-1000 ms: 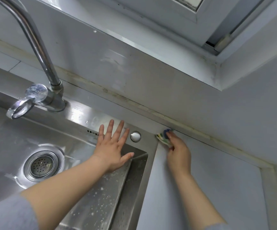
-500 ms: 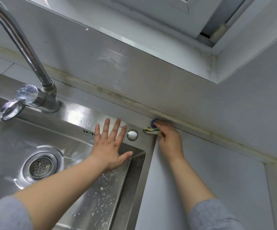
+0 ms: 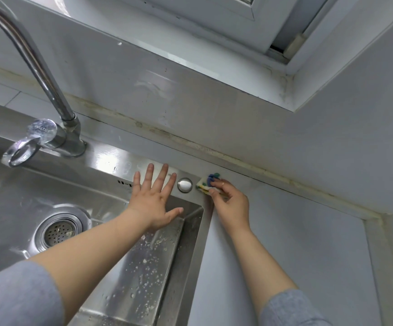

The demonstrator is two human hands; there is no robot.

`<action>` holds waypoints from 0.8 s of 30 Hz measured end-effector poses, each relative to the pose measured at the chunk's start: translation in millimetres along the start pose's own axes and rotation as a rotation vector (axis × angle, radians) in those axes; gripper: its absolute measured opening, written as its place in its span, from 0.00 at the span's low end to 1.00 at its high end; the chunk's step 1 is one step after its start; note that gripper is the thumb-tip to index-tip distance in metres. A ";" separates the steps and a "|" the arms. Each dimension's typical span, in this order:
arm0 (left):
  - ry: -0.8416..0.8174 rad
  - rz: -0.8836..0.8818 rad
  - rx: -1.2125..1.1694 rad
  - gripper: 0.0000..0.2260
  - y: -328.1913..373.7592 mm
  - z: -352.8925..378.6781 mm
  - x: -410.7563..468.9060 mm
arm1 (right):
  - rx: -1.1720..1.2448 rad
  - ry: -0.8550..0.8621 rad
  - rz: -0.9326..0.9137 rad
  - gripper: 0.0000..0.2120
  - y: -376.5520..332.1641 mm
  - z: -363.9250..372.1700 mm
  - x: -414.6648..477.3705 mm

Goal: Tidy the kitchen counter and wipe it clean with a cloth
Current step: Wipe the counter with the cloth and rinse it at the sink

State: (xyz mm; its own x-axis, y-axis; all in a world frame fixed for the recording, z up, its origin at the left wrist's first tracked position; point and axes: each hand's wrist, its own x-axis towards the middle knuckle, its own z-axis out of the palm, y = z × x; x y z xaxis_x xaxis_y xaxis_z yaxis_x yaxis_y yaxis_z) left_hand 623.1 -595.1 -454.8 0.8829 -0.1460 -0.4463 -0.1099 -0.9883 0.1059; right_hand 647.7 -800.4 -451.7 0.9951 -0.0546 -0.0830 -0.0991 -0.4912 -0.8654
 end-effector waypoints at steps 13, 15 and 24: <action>0.001 0.009 0.001 0.40 -2.2 0.5 1.2 | -0.467 0.154 -0.091 0.20 2.0 27.6 -24.9; 0.006 0.013 0.010 0.40 -2.4 2.7 1.7 | -0.517 0.120 -0.104 0.20 12.1 28.7 -25.1; 0.178 0.008 -0.069 0.35 -7.0 7.9 -22.2 | -0.585 0.029 -0.139 0.22 15.8 23.3 -61.5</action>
State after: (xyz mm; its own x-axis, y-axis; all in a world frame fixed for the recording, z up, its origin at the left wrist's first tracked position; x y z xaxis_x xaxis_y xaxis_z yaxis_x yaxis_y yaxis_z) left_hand 600.6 -585.3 -452.7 0.9497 -0.1374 -0.2815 -0.0909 -0.9809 0.1722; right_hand 585.1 -784.5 -471.7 0.9992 0.0246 0.0316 0.0362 -0.8919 -0.4507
